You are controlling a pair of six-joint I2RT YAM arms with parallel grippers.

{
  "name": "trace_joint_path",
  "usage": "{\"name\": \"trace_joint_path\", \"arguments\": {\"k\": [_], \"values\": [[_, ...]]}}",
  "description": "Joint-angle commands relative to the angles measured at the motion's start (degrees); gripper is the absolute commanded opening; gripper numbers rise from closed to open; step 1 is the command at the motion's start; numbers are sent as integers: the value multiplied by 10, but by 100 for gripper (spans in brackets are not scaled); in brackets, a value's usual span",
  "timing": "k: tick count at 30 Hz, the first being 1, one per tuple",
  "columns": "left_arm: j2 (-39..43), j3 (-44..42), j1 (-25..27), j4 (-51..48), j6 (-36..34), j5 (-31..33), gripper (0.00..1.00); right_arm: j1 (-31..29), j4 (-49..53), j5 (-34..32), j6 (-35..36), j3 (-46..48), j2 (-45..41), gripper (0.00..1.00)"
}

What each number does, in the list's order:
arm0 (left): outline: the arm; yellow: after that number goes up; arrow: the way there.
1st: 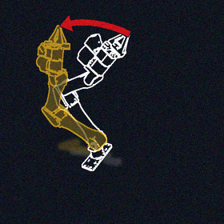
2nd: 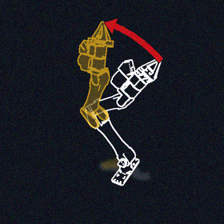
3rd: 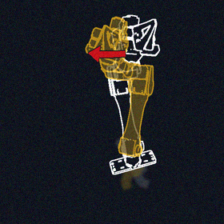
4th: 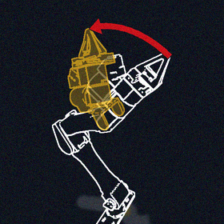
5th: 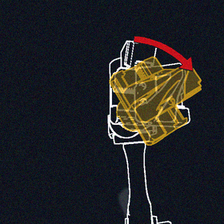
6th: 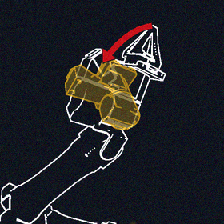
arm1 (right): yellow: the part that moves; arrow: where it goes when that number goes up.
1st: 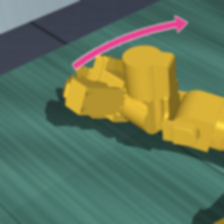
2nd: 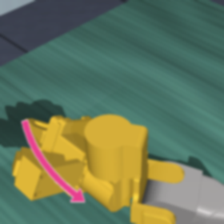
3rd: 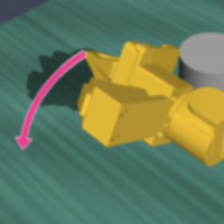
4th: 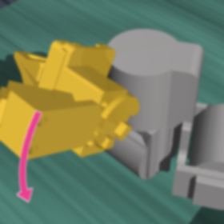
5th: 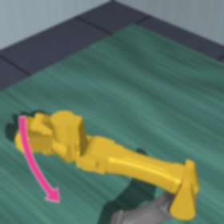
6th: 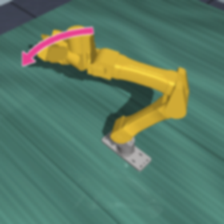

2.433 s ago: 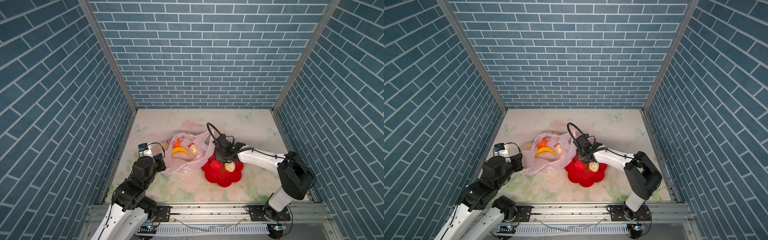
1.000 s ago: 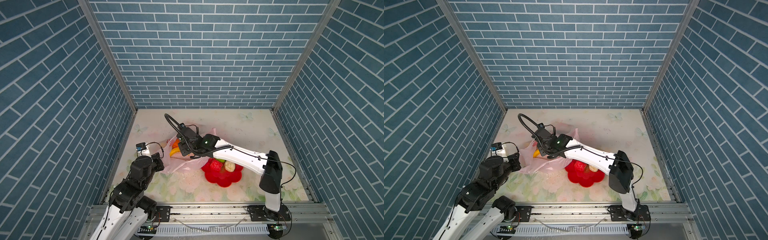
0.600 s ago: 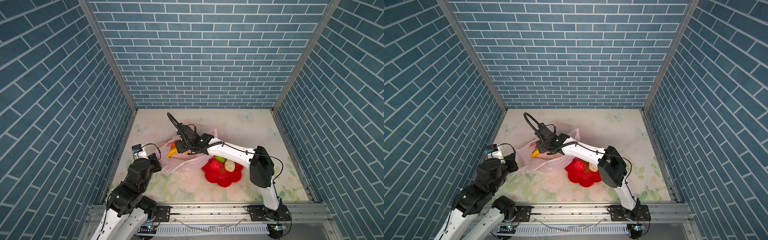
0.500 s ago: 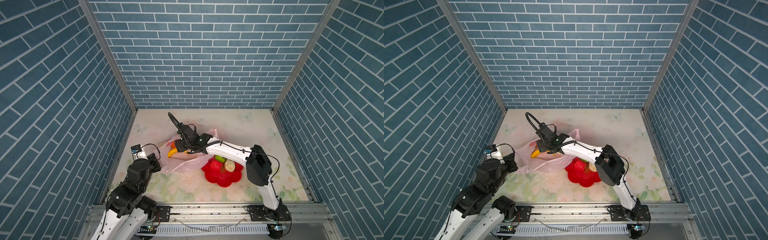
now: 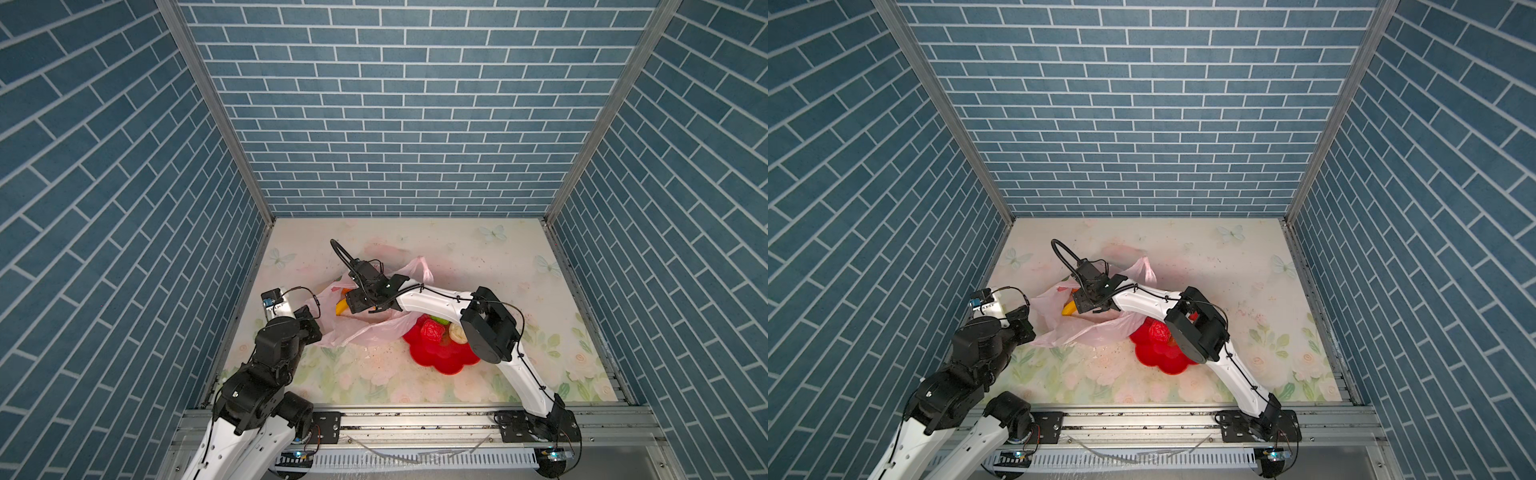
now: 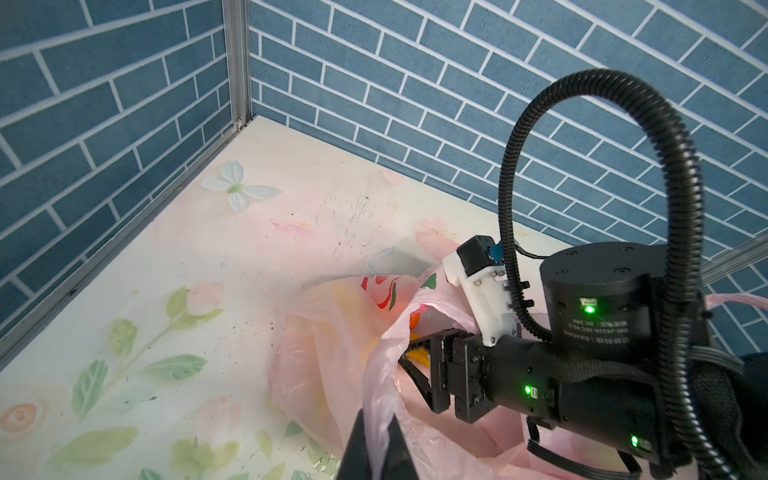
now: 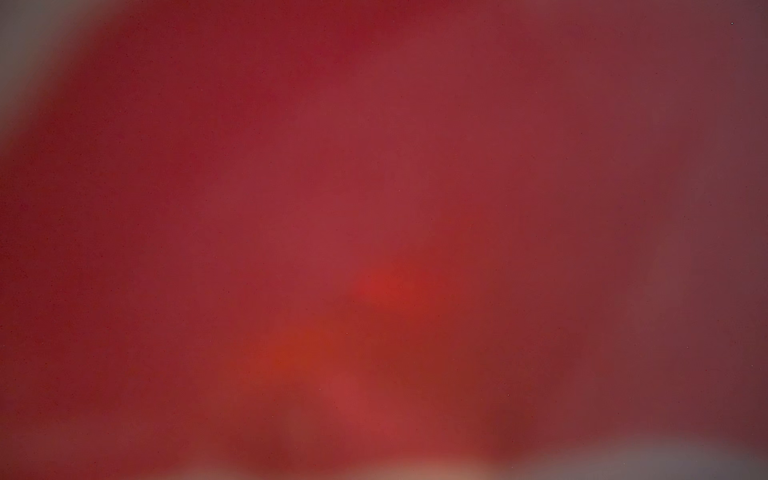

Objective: Take the fake fruits out of the plastic bag
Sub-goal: 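Move the right gripper back into the bag mouth, then push the right gripper into the bag and grasp the orange fruit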

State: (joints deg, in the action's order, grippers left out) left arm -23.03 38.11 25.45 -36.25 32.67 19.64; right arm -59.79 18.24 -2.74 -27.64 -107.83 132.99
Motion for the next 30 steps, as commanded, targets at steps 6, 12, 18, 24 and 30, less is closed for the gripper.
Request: {"name": "trace_joint_path", "arguments": {"k": [6,12,18,24,30], "values": [[21,-12,-2,-17,16,-35,8,17,-96,1,-83,-12,28,74],[25,-22,-3,-15,25,-53,8,20,-169,14,-125,16,30,75],[29,-27,-2,-11,24,-62,8,23,-154,20,-148,-16,52,76],[35,-32,-3,-7,24,-67,8,24,-132,14,-165,-44,75,76],[34,-37,-2,-5,24,-72,8,27,-131,10,-177,-56,92,76]]}}
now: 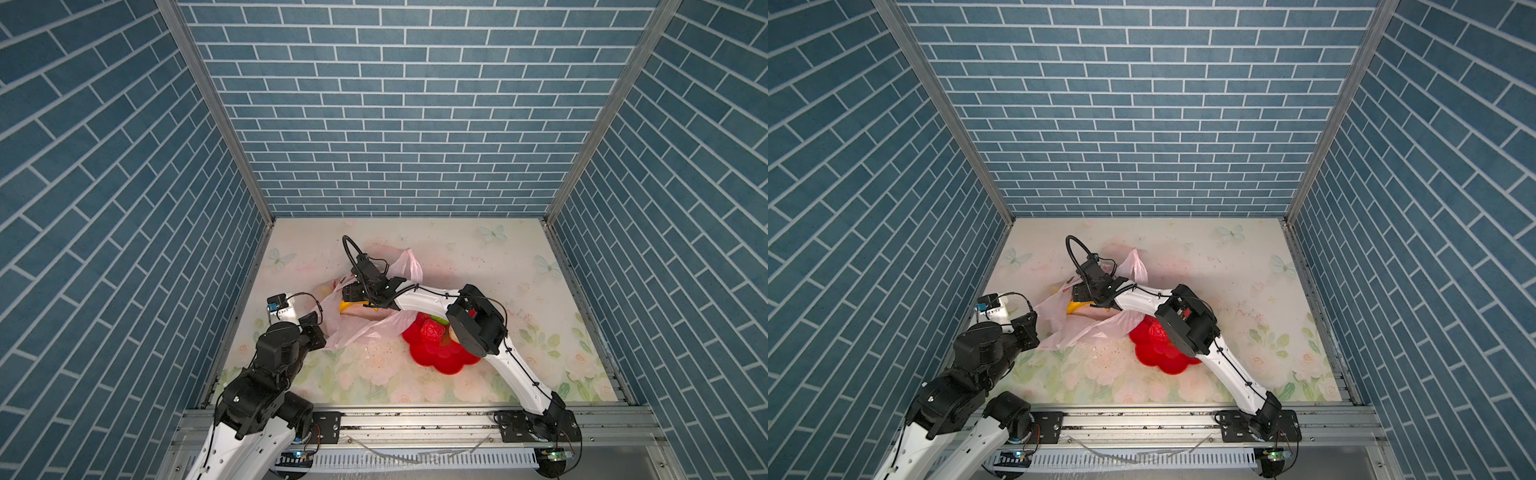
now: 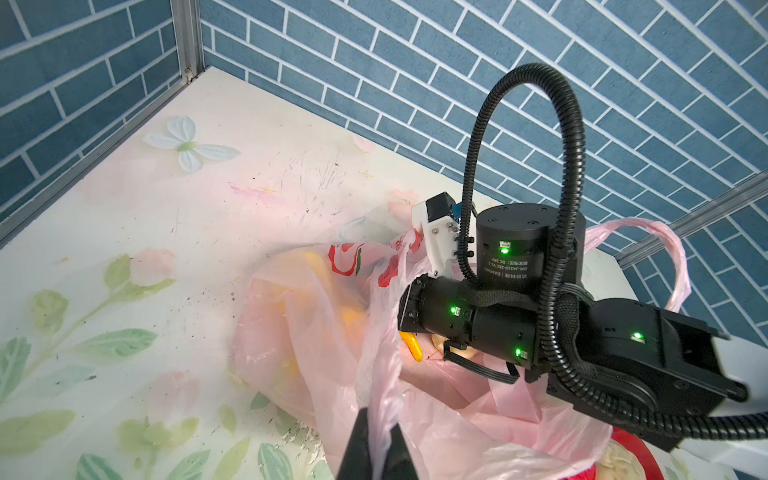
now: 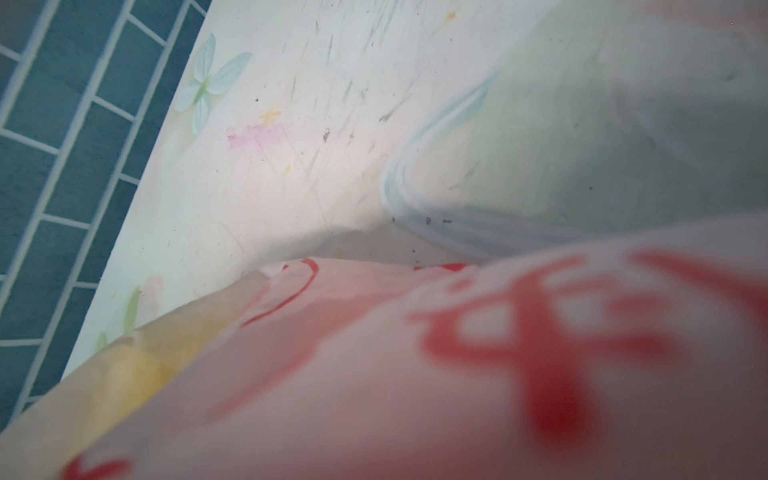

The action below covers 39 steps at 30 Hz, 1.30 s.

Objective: Take the fake fruits out of the plastic bag
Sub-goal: 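Push the right gripper into the bag and grasp the orange fruit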

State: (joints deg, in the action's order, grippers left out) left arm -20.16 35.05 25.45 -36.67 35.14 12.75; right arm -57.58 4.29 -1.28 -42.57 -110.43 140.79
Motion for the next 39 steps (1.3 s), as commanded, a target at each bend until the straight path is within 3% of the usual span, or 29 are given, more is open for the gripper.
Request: {"name": "trace_joint_path", "arguments": {"k": [1,7,18,25,31,39], "values": [[6,-7,-2,-1,-1,-4,8,5,8,-6,-30,-30,14,76],[8,-7,-3,-4,1,-4,8,7,0,-19,-32,-27,17,75],[-1,-8,-3,5,1,5,8,12,-17,-7,-16,5,-15,47],[-10,1,-3,5,-2,37,8,11,-2,32,24,57,-84,42],[-12,17,-3,-9,1,67,8,0,65,79,43,78,-134,40],[-3,6,-3,-6,0,70,8,-25,160,94,67,73,-183,39]]}}
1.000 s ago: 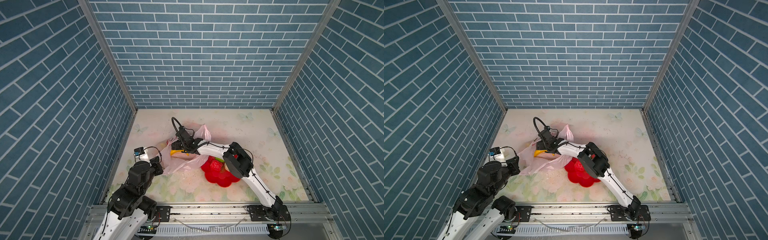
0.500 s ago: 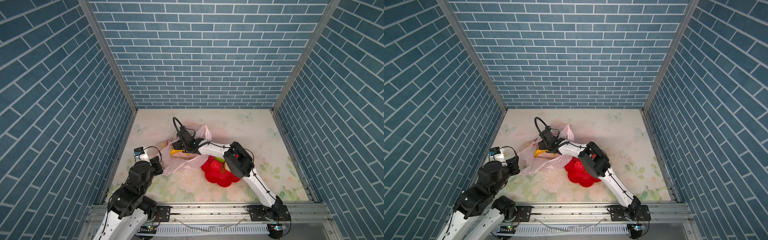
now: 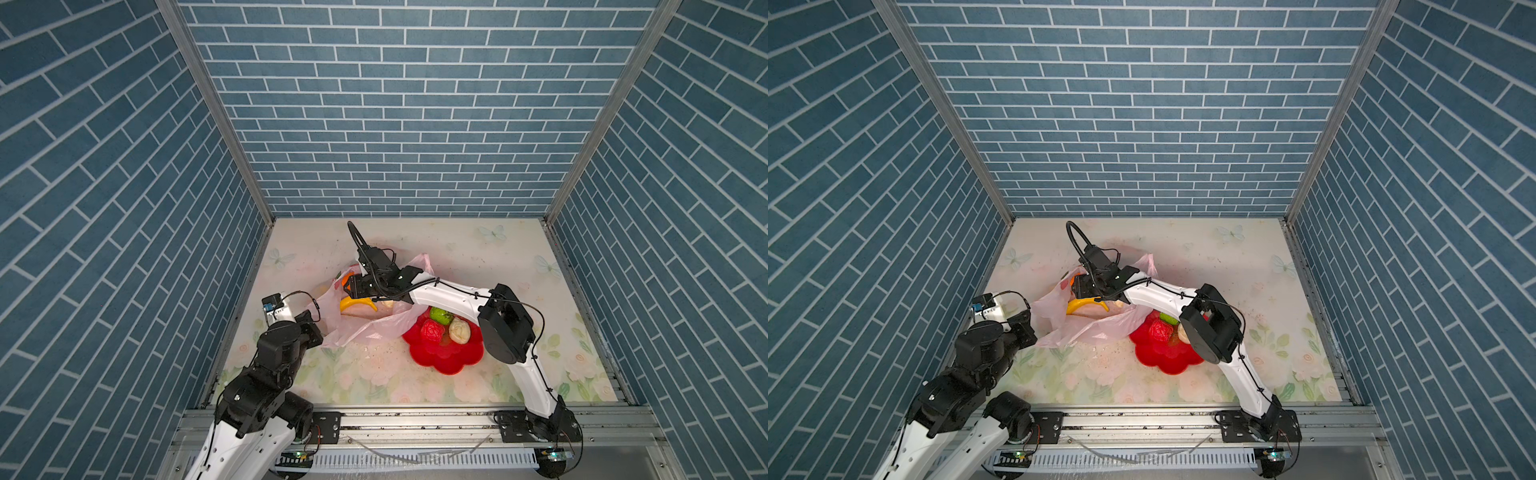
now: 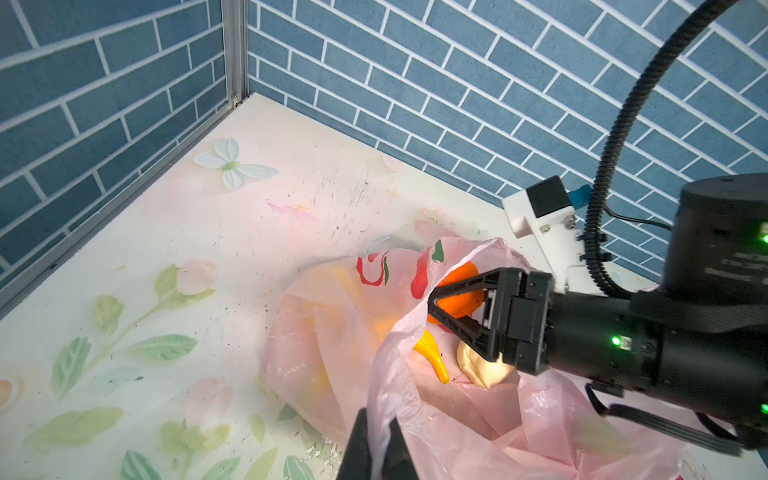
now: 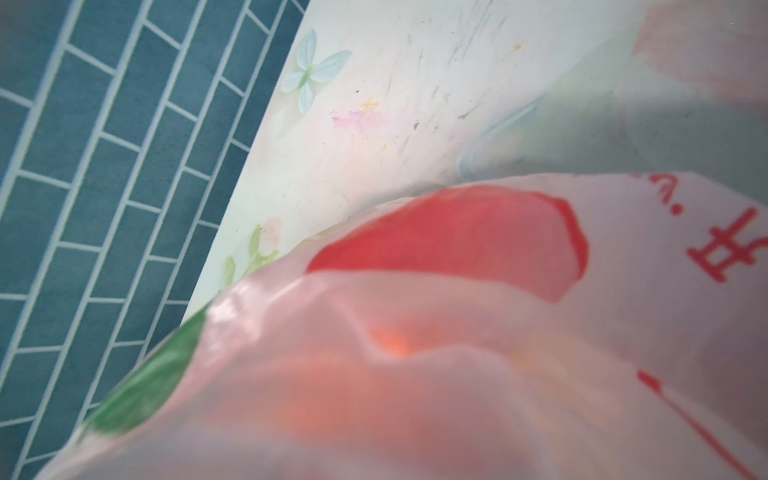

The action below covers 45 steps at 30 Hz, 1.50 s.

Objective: Take the fake fruits out of the plastic bag
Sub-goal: 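Push the right gripper into the bag and grasp the orange fruit, then lift the orange fruit out and carry it over the red plate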

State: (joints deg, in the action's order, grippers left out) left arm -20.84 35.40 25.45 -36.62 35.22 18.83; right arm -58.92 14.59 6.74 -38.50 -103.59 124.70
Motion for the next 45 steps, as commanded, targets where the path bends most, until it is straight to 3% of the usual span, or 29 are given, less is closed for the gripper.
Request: {"name": "trace_joint_path", "arguments": {"k": [1,16,35,45], "values": [[4,1,-3,-4,-1,6,8,-14,66,14,30,3,-25,39],[-27,-9,-2,42,-14,-23,8,-61,191,-42,67,42,-113,39],[-78,-14,-3,90,-15,-50,8,-66,264,-118,87,94,-249,38],[-96,-11,-2,105,-17,-63,8,-48,276,-176,52,209,-364,36]]}}
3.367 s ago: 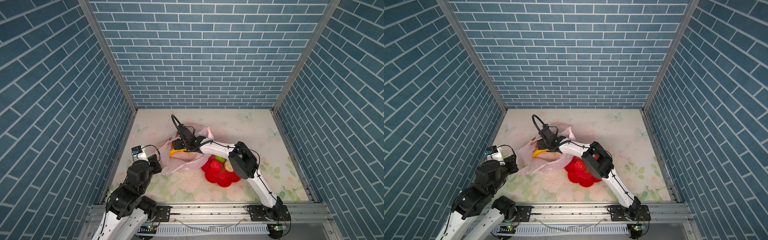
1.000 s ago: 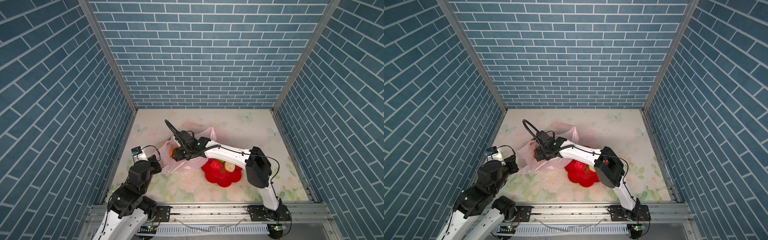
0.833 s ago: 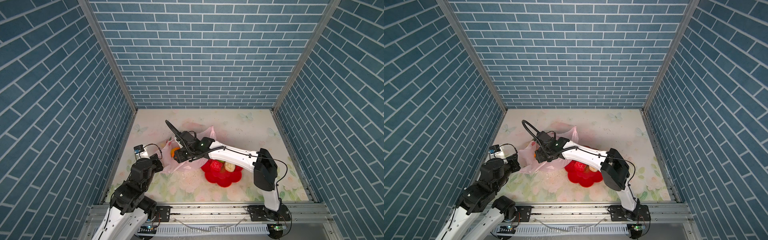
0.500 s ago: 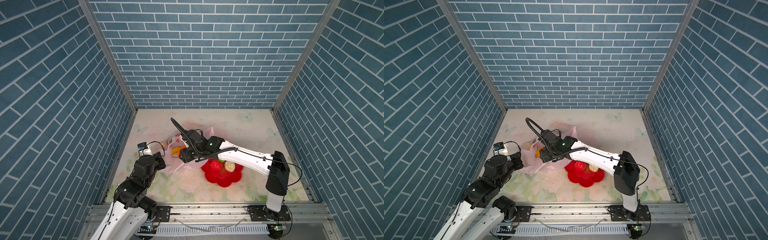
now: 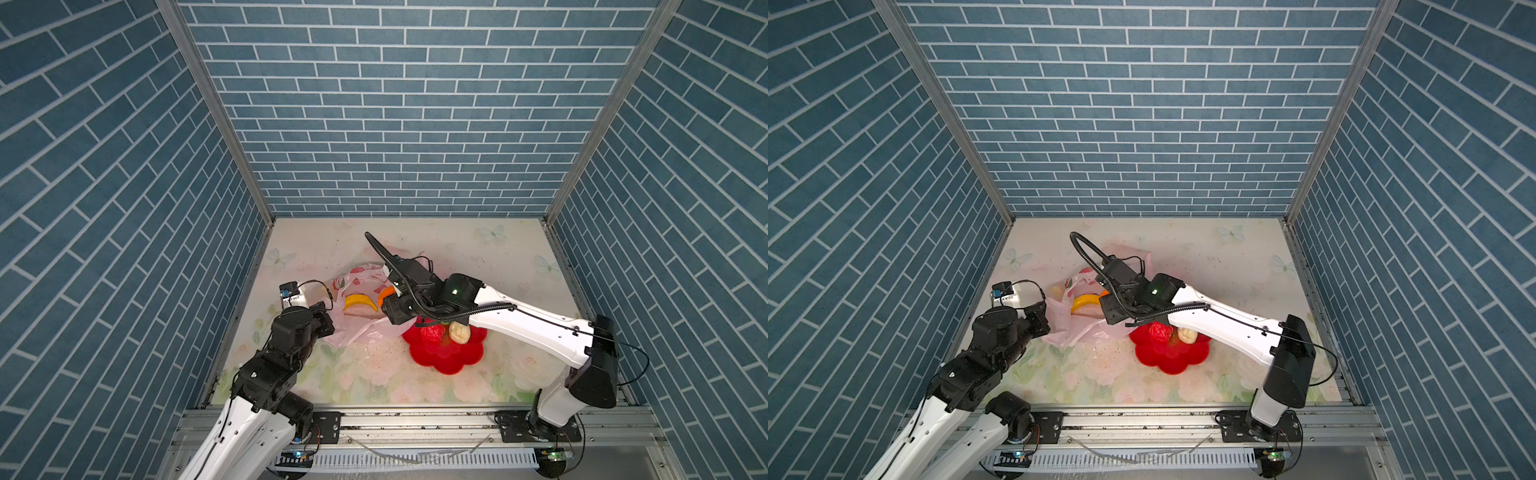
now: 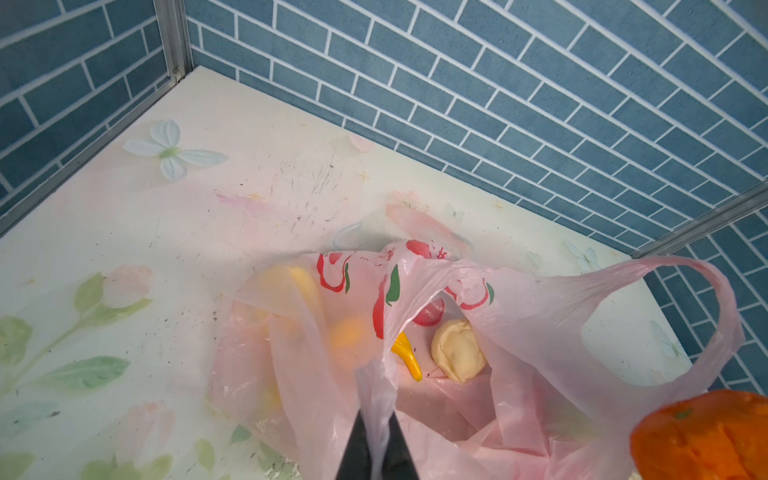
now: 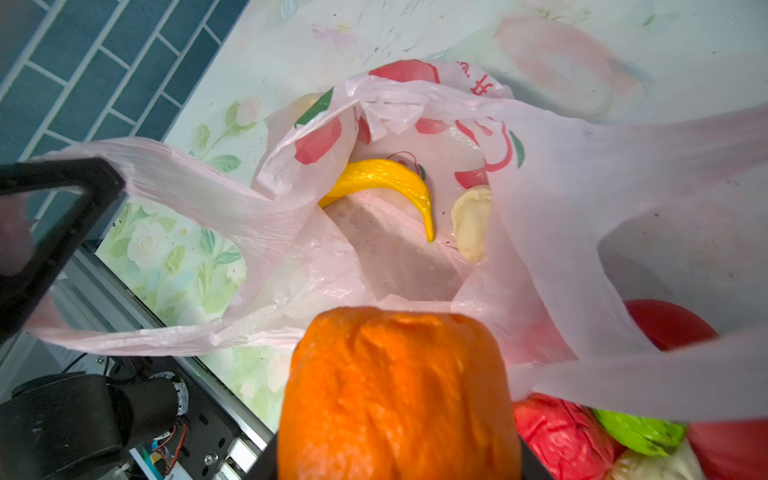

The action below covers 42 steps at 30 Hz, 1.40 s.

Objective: Take the fake fruits out of the plastic bag
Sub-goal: 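Lift the orange fruit out and carry it over the red plate, then lower the orange fruit onto the red plate and open the right gripper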

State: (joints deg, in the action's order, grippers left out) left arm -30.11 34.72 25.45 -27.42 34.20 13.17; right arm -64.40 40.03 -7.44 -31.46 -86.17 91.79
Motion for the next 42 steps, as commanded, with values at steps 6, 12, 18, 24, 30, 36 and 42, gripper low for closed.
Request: {"name": "trace_joint_path", "arguments": {"k": [6,12,18,24,30,36,42], "values": [[-10,2,-2,18,-7,-11,8,7,28,-86,-50,133,-91,36],[-30,5,-3,30,-7,-11,8,8,22,-94,-87,212,-132,35],[-34,5,-3,28,-6,-9,8,8,16,-90,-115,272,-153,35],[-33,4,-3,23,-6,-5,8,9,-2,-74,-137,312,-150,35],[-36,5,-2,23,-6,-5,8,9,-24,-59,-182,363,-168,35],[-33,4,-3,21,-2,-6,8,9,-42,-47,-205,402,-176,37],[-30,8,-3,17,-2,-7,8,9,-49,-39,-204,413,-156,42]]}}
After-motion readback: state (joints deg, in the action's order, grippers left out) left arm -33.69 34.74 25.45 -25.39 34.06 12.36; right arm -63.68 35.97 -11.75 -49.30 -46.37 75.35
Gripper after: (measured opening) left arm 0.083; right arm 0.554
